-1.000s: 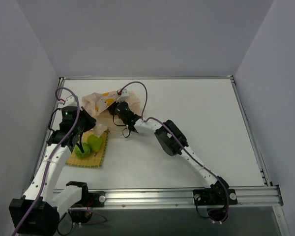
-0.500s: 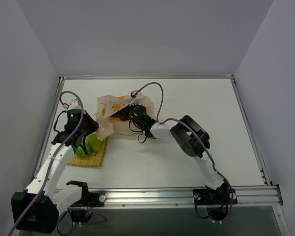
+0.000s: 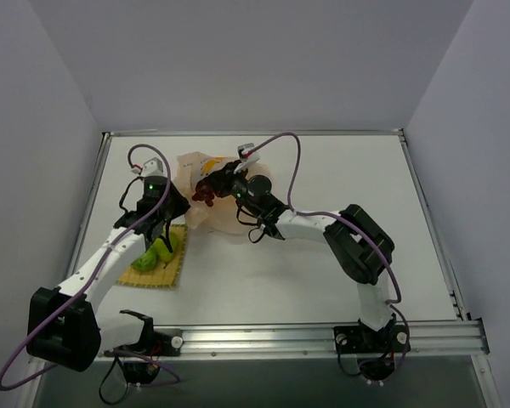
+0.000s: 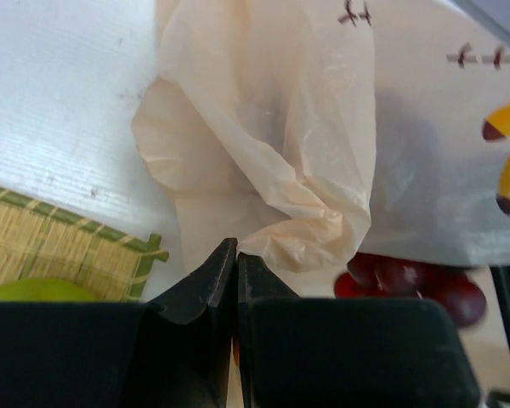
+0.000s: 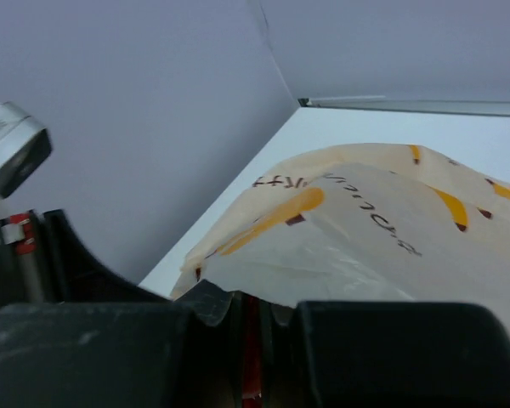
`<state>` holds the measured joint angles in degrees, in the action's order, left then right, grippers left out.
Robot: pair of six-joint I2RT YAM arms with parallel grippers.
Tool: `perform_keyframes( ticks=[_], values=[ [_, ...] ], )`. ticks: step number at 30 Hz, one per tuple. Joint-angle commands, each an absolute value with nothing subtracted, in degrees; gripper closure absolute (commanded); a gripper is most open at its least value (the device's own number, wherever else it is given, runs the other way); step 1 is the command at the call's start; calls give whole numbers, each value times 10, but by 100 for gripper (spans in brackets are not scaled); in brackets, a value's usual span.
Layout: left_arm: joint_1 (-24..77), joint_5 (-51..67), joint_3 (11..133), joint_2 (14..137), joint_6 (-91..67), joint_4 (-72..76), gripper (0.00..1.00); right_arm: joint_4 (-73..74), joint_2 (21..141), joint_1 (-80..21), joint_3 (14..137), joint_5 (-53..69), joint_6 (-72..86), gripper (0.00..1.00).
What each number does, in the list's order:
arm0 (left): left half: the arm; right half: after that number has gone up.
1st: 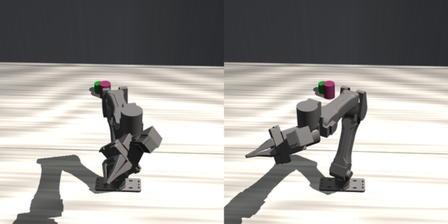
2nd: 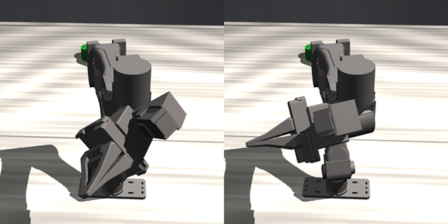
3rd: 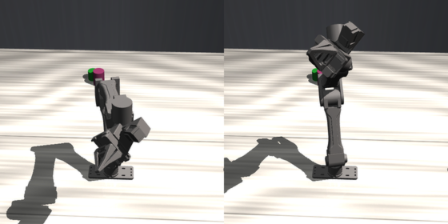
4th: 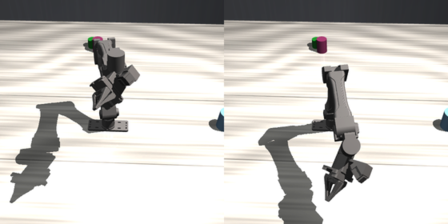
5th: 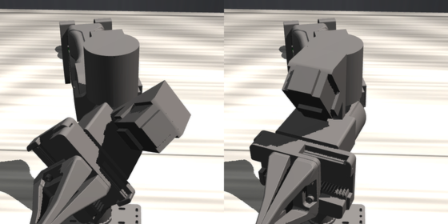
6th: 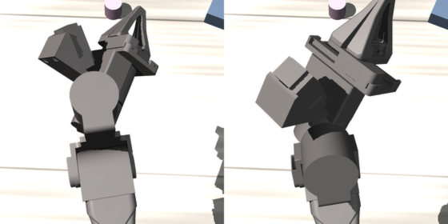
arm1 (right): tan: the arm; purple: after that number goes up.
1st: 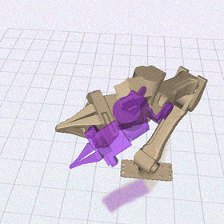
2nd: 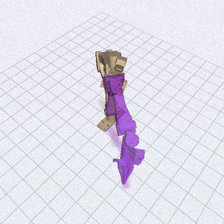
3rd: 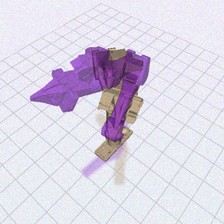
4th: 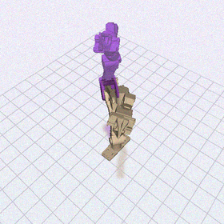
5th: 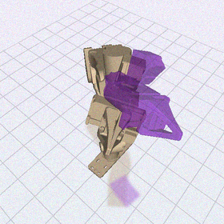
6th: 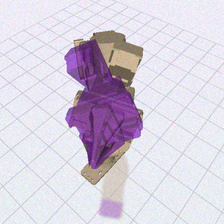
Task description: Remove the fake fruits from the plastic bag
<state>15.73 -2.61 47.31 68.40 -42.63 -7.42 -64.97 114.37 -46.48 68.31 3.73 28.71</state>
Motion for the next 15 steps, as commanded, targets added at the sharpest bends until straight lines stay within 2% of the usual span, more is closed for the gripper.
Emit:
perform_keyframes(
  ticks=[1,7,15],
  values=[
    [153,-71,536,700,-445,-29,98,-722,1065,-480,667,42,292,100],
    [149,-78,601,729,-450,-10,98,-695,999,-493,617,15,265,100],
    [148,-89,603,759,-446,-11,98,-700,936,-494,588,50,274,100]
  ],
)
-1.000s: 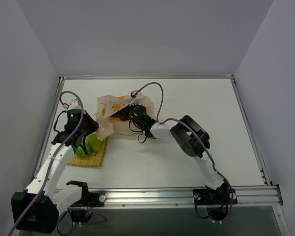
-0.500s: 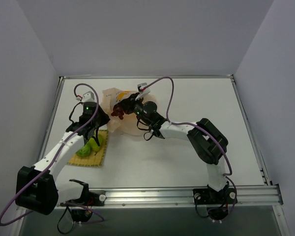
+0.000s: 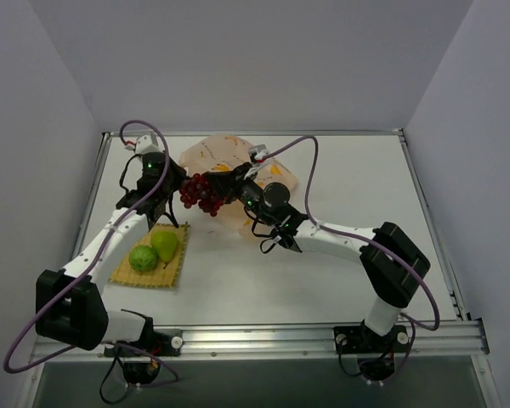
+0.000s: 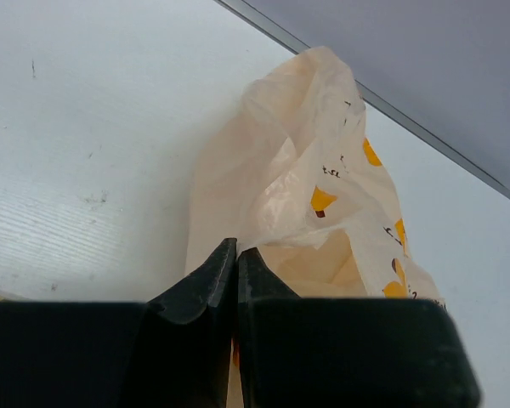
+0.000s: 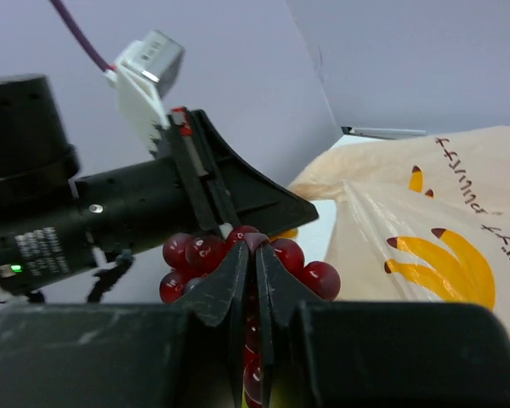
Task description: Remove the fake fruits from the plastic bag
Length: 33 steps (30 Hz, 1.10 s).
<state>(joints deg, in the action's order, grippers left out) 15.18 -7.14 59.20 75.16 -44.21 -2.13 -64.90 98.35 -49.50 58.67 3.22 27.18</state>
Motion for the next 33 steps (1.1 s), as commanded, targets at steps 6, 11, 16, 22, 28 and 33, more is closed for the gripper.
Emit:
perform_keyframes(
  ticks=[6,11,16,22,28,33],
  values=[
    [128,-89,627,784,-446,5,98,-701,908,-494,588,83,286,100],
    [92,-101,655,783,-436,1,98,-687,889,-498,586,106,294,100],
    [48,-85,685,798,-438,-25,98,-671,899,-539,591,110,281,100],
    [18,-75,709,812,-418,-50,98,-673,958,-591,616,118,288,100],
    [-30,-34,722,835,-410,-69,98,-672,1025,-643,635,106,287,100],
    [-32,-29,716,828,-401,-69,98,-650,1041,-682,635,65,257,100]
  ],
)
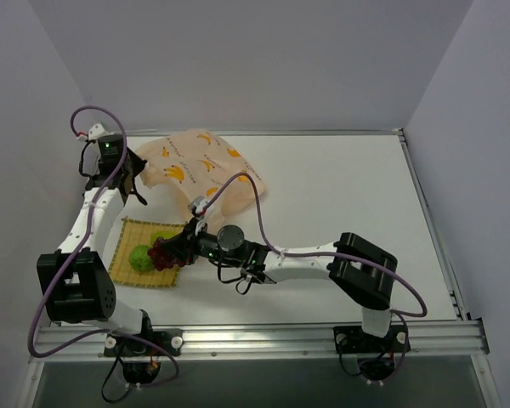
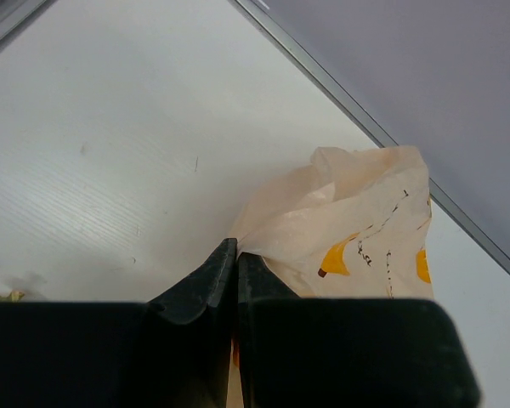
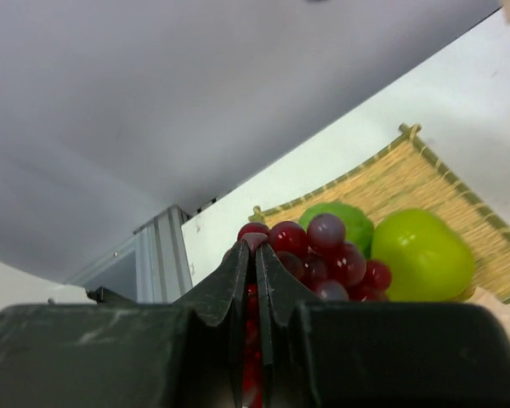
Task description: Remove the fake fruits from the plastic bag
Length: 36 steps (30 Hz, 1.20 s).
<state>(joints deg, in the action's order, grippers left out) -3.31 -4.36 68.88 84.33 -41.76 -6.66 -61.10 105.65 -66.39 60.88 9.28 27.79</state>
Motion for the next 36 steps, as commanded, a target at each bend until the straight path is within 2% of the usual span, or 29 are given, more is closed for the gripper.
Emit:
perform_keyframes(
  ticks=[1,8,16,28,31,32,34,35,36],
  values=[
    [-32,-28,714,826,-399,-70,98,-649,1047,-690,637,61,253,100],
    [-33,-23,710,805,-388,-82,96,-634,1132,-693,675,47,250,100],
    [-31,-12,703,780,-389,-76,96,-606,1172,-692,718,43,225,100],
    [-22,-18,688,781,-390,-74,96,-621,1218,-677,697,17,236,99],
    [-19,-19,687,780,-389,-77,96,-620,1214,-675,691,6,231,85],
    [-18,-19,687,779,-389,-79,96,-620,1211,-674,687,4,231,70],
    [-18,-20,682,775,-388,-81,96,-620,1200,-674,686,2,229,57],
    [-18,-21,681,773,-388,-82,96,-617,1194,-674,685,2,226,45],
    [-18,-22,679,772,-388,-82,96,-613,1189,-674,685,2,223,40]
  ],
)
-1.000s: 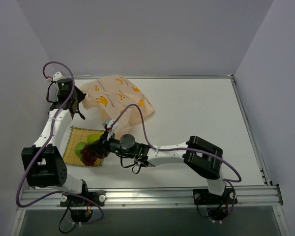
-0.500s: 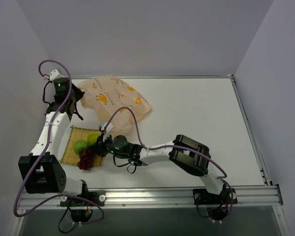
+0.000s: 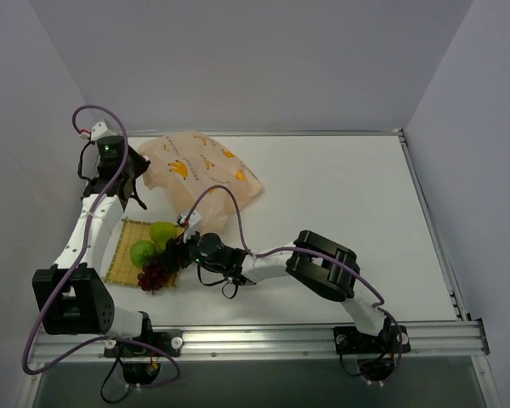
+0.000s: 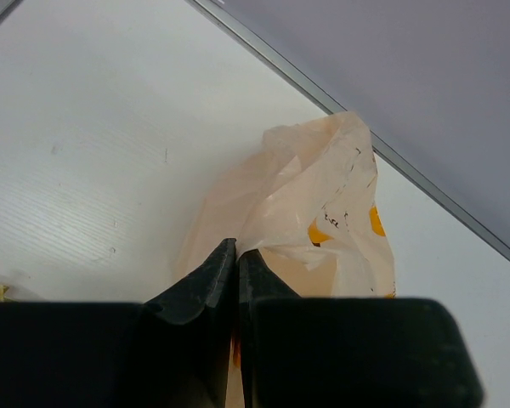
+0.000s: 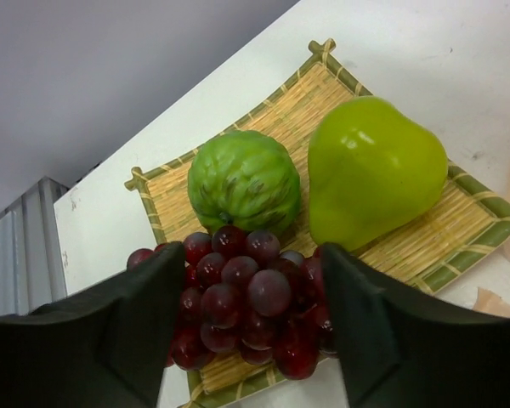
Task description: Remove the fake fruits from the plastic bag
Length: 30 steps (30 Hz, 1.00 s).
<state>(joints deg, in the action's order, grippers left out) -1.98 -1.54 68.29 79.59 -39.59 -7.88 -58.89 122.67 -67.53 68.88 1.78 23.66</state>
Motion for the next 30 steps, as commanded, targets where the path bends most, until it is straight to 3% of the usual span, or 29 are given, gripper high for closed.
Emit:
perform_keyframes(
  ticks=[1,2,7,12,19,23,29,30],
  values=[
    [-18,-22,679,771,-388,-84,96,-607,1177,-674,686,2,217,35],
    [-18,-21,678,769,-388,-85,96,-597,1172,-674,686,2,214,27],
    [-18,-22,671,759,-386,-91,96,-577,1133,-678,683,13,207,17],
    [-17,-25,665,749,-383,-98,96,-554,1099,-686,683,20,199,0],
    [-18,-58,657,739,-376,-133,95,-522,1021,-687,657,30,196,1],
    [-18,-73,648,721,-377,-134,60,-490,977,-686,636,13,193,0],
    [-19,-76,667,702,-356,-155,24,-453,869,-686,561,-82,189,0],
    [-19,-76,666,696,-354,-155,11,-449,851,-687,547,-109,189,0]
  ],
)
